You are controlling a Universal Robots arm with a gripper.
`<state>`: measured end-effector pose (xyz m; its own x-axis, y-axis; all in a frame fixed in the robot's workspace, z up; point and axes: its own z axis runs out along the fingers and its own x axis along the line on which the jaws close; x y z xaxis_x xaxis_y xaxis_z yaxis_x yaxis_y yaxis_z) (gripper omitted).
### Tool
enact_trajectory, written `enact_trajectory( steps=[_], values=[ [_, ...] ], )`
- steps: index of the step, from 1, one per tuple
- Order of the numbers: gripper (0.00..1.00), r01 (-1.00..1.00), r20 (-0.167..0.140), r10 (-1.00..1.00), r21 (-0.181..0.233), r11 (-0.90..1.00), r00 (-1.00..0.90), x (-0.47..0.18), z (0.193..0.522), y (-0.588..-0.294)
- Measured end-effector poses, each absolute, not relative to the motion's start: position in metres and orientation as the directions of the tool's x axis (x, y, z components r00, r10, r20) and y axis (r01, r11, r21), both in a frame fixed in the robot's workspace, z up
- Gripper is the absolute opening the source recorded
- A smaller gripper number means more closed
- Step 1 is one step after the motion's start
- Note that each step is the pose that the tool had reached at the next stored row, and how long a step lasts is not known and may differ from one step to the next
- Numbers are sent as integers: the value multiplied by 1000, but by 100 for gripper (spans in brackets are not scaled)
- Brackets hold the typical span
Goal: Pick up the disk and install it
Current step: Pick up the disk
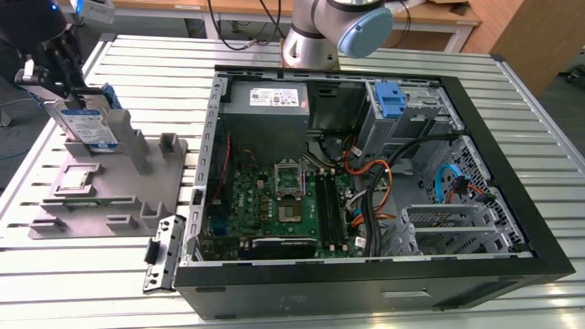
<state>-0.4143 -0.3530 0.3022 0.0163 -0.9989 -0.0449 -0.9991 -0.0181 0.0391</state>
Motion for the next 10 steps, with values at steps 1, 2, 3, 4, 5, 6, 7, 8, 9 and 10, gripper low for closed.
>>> enact_trajectory(
  steps=[1, 2, 3, 4, 5, 6, 7, 8, 9, 10],
  values=[
    [36, -999, -45, -999, 39, -18, 16, -414, 302, -353],
    [36, -999, -45, -999, 39, -18, 17, -414, 302, -353],
    [42, -999, -45, -999, 39, -18, 17, -414, 302, -353],
    [42, -999, -45, -999, 39, -18, 17, -414, 302, -353],
    [42, -999, -45, -999, 39, -18, 17, -414, 302, -353],
    [42, -999, -45, -999, 39, -13, 12, -414, 302, -353],
    [42, -999, -45, -999, 39, 0, -2, -414, 302, -353],
    [42, -999, -45, -999, 39, 3, -5, -414, 302, -353],
    [42, -999, -45, -999, 39, 4, -6, -414, 302, -353],
    [42, -999, -45, -999, 39, 4, -6, -414, 302, -353]
  ],
)
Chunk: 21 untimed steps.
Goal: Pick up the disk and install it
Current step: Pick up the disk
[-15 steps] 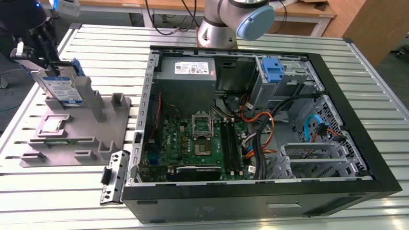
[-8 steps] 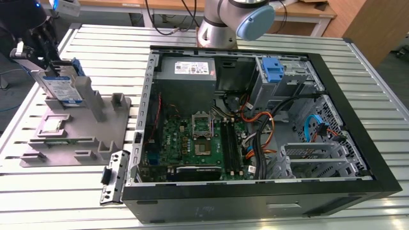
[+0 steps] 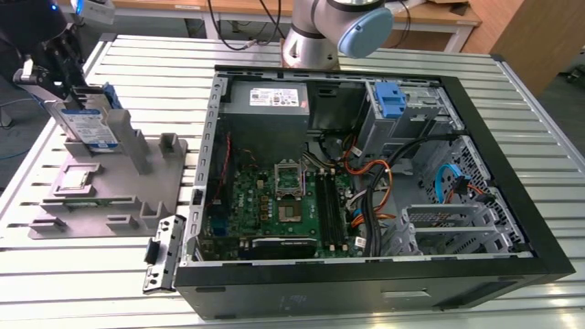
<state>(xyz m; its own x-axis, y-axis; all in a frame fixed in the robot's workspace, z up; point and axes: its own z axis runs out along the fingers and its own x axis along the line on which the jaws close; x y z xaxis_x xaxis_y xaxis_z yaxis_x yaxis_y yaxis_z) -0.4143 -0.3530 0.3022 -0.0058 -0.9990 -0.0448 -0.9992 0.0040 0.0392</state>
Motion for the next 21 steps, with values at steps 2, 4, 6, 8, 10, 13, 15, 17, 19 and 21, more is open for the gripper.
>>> enact_trajectory(
  steps=[2, 4, 6, 8, 10, 13, 15, 17, 19, 21],
  values=[
    [42, -999, -45, -999, 39, 4, -6, -414, 302, -353],
    [42, -999, -45, -999, 39, 5, -7, -414, 302, -353],
    [35, -999, -45, -999, 39, 5, -7, -414, 302, -353],
    [35, -999, -45, -999, 39, 6, -8, -414, 302, -353],
    [35, -999, -45, -999, 39, 6, -8, -414, 302, -353],
    [35, -999, -45, -999, 39, 7, -9, -414, 302, -353],
    [35, -999, -45, -999, 39, 8, -9, -414, 302, -353],
    [35, -999, -45, -999, 39, 10, -11, -414, 302, -353],
    [35, -999, -45, -999, 39, 20, -22, -414, 302, -353],
    [35, -999, -45, -999, 39, 20, -22, -414, 302, -353]
  ],
)
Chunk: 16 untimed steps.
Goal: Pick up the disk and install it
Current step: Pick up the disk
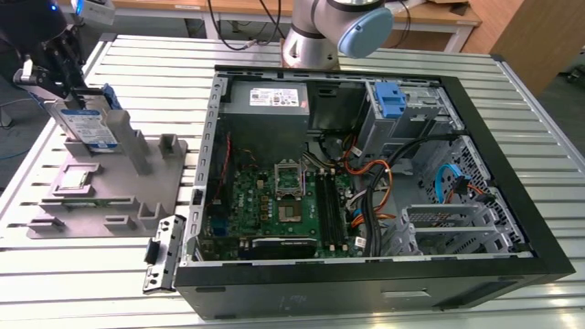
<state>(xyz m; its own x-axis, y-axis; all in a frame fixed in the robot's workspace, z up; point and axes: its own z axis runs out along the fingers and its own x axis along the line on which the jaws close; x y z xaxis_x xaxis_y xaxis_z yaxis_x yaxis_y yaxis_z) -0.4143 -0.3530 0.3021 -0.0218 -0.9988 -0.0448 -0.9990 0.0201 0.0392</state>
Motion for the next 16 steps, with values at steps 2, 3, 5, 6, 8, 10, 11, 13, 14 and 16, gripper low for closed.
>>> enact_trajectory(
  steps=[2, 3, 5, 6, 8, 10, 11, 13, 14, 16],
  values=[
    [35, -999, -45, -999, 39, 20, -22, -414, 302, -353],
    [35, -999, -45, -999, 39, 20, -22, -414, 302, -353],
    [35, -999, -45, -999, 39, 21, -22, -414, 302, -353],
    [35, -999, -45, -999, 39, 20, -22, -414, 302, -353],
    [35, -999, -45, -999, 39, 14, -16, -414, 302, -353],
    [35, -999, -45, -999, 39, 10, -12, -414, 302, -353],
    [35, -999, -45, -999, 39, 10, -12, -414, 302, -353],
    [35, -999, -45, -999, 39, 10, -12, -414, 302, -353],
    [35, -999, -45, -999, 39, 10, -12, -414, 302, -353],
    [35, -999, -45, -999, 39, 10, -12, -414, 302, -353]
  ],
)
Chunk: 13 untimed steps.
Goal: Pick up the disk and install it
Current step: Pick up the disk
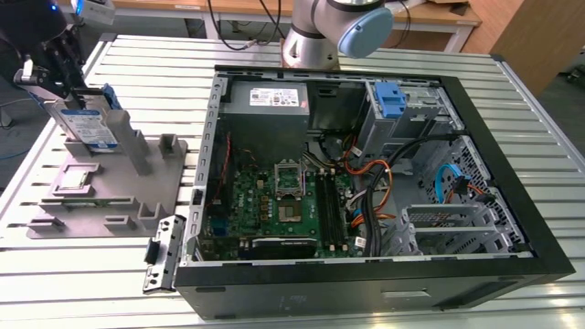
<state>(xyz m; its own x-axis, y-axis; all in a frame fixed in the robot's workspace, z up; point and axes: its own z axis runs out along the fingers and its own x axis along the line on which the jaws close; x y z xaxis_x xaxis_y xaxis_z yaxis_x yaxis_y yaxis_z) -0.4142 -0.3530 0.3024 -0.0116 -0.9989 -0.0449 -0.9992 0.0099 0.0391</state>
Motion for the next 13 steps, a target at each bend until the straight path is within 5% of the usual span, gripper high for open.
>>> enact_trajectory(
  steps=[13],
  values=[
    [35, -999, -45, -999, 39, 10, -12, -414, 305, -353]
  ],
)
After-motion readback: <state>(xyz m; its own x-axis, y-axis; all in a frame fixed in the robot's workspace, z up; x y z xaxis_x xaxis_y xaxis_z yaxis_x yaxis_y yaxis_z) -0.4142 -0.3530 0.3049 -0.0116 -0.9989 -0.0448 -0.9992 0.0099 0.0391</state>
